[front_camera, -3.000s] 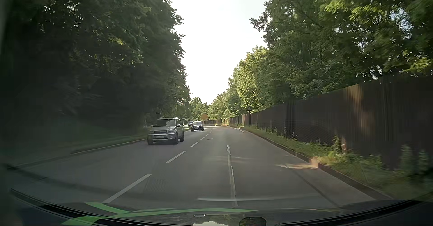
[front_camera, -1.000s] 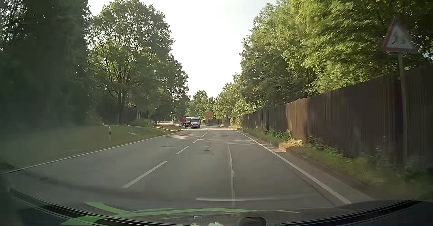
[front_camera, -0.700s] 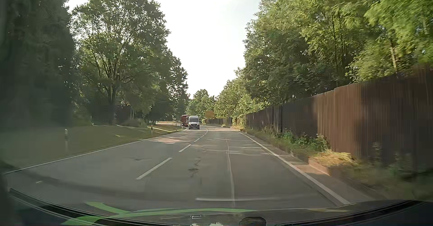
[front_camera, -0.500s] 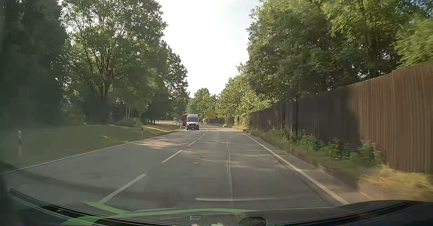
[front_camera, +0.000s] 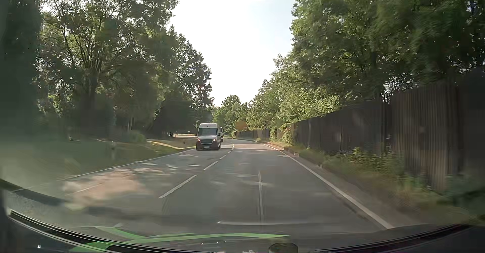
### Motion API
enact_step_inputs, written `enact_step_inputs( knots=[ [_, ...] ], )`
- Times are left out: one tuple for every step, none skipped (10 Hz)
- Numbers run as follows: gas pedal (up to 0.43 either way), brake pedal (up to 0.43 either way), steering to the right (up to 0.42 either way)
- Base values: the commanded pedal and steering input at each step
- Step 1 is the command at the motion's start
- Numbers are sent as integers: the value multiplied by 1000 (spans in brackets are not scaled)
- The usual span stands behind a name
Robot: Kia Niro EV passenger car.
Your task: Follow the waypoints while adhering to traffic rules and regulations
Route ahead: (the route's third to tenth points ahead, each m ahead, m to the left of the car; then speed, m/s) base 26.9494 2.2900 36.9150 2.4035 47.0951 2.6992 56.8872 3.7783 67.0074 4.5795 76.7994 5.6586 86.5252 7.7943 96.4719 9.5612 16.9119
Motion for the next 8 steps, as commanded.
enact_step_inputs(
  knots=[
    [138,0,-7],
    [138,0,-6],
    [138,0,-6],
    [138,0,-6],
    [138,0,-6],
    [138,0,-7],
    [138,0,-8],
    [138,0,-9]
  ],
)
